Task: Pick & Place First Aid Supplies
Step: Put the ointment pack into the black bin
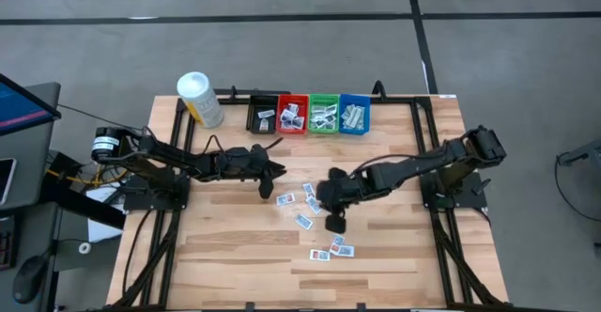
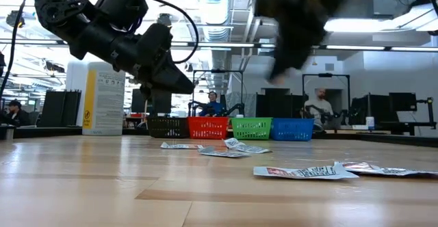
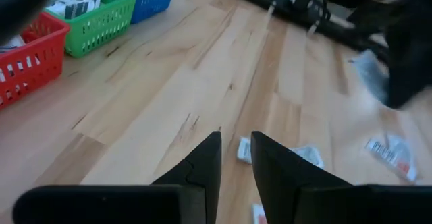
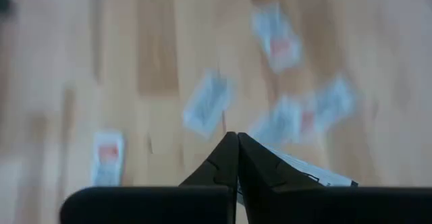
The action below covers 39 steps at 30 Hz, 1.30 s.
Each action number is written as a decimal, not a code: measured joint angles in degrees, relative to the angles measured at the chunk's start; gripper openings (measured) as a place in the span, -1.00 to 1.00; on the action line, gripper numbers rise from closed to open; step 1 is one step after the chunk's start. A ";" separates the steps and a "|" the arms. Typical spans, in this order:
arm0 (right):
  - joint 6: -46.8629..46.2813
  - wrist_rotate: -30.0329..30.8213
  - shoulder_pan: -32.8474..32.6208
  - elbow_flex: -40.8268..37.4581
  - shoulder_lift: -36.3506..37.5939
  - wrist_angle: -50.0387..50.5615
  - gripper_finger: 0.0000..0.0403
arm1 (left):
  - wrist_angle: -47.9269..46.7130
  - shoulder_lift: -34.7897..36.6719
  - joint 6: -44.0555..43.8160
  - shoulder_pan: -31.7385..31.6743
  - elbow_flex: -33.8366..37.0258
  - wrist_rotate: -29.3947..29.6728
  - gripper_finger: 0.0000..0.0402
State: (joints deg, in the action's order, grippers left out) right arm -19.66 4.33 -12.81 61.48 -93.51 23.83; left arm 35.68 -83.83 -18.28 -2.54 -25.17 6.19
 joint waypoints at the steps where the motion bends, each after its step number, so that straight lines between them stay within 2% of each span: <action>1: 1.38 -0.04 0.36 1.15 0.03 -1.40 -1.00 | 0.58 0.00 -0.75 0.00 0.00 0.00 -0.60; 7: 9.52 -0.86 2.95 6.70 0.16 -7.28 -1.00 | 3.84 0.00 -3.51 -0.01 0.00 -0.15 -0.60; 10: 12.47 -2.87 4.96 7.94 0.17 -9.37 -1.00 | 6.06 0.00 -3.65 0.00 0.00 -2.22 -0.60; 13: 12.74 -7.00 7.37 8.32 0.17 -15.65 -1.00 | 9.40 0.00 -3.80 0.01 0.00 -5.70 -0.60; 17: 12.64 -14.08 9.96 8.32 0.14 -29.32 -1.00 | 14.84 0.00 -4.72 0.01 0.00 -10.46 -0.60; 23: 6.73 -25.40 12.89 8.33 0.14 -50.78 -1.00 | 20.33 0.00 -4.53 0.00 0.00 -13.59 -0.60; 27: 1.93 -30.47 14.43 8.34 0.14 -60.07 -1.00 | 26.49 0.00 -2.56 -0.14 0.00 -13.67 -0.60; 34: -3.41 -35.56 15.13 8.38 0.14 -66.57 -1.00 | 42.57 -0.01 4.30 -0.17 -0.54 -14.98 -0.60; 39: -5.85 -40.44 15.07 8.38 0.14 -68.25 -1.00 | 44.30 -0.01 5.97 -0.18 -4.12 -17.84 -0.60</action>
State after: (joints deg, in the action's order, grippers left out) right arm -25.51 -36.11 2.26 69.87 -93.36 -44.42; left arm 79.98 -83.84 -12.31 -2.72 -29.29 -11.65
